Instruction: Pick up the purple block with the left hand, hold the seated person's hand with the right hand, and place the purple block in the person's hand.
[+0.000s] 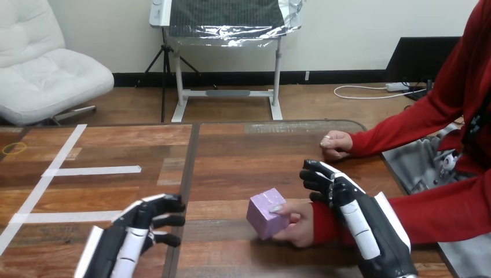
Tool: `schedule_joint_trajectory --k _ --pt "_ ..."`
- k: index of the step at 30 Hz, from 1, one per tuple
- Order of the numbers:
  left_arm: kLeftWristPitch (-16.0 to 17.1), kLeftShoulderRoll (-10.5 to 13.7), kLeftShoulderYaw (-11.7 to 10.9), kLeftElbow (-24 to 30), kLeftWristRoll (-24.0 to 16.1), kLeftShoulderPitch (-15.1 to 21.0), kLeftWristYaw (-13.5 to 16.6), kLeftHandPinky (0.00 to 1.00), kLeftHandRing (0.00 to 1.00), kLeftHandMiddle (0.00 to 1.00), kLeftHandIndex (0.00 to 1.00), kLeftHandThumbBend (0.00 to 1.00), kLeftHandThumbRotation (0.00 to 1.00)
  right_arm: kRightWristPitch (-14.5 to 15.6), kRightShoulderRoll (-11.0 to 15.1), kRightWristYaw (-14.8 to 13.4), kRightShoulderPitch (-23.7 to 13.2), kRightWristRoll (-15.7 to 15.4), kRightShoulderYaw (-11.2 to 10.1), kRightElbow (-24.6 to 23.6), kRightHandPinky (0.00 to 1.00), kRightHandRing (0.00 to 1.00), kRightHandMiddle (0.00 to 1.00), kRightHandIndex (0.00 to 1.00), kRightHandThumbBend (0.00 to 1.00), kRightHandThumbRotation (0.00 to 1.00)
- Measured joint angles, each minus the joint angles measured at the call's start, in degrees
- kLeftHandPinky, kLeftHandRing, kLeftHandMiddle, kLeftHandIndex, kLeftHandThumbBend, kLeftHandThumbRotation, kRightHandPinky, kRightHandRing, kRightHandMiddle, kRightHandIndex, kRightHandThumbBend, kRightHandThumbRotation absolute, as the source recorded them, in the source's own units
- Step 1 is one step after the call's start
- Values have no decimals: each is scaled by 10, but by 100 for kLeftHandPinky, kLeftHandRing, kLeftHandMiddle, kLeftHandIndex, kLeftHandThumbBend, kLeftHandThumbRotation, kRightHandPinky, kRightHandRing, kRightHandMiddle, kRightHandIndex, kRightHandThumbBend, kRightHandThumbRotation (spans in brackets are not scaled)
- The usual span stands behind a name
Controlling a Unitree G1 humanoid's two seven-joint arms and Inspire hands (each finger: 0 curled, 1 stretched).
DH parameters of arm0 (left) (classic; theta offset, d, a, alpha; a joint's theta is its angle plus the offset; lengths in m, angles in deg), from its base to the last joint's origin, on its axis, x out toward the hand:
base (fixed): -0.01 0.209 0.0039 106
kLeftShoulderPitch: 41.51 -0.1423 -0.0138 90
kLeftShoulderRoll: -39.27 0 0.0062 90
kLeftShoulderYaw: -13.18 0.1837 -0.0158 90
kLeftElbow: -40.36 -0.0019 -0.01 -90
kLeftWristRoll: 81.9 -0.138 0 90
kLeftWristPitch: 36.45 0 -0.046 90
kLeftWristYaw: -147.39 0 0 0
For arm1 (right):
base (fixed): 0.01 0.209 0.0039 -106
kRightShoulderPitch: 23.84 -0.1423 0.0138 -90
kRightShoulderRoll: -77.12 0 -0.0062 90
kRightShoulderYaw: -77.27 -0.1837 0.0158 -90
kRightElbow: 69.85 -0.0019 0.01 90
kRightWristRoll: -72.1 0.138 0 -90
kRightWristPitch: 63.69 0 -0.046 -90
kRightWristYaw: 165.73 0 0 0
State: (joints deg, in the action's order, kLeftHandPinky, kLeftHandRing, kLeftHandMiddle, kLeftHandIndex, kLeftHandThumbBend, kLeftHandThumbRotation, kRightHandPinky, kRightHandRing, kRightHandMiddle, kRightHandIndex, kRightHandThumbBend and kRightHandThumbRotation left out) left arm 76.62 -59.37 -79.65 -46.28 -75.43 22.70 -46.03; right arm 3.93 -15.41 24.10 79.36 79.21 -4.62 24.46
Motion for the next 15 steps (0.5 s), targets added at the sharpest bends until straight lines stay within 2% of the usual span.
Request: schedule_joint_trajectory --k 6,15 --pt "0 2 0 41 4 -8 4 50 66 69 65 59 92 -1 -5 19 9 23 4 -19 86 86 84 88 74 100" --pt "0 3 6 106 24 -7 7 49 66 69 65 55 91 -2 -15 60 15 43 24 -56 87 86 84 88 75 100"
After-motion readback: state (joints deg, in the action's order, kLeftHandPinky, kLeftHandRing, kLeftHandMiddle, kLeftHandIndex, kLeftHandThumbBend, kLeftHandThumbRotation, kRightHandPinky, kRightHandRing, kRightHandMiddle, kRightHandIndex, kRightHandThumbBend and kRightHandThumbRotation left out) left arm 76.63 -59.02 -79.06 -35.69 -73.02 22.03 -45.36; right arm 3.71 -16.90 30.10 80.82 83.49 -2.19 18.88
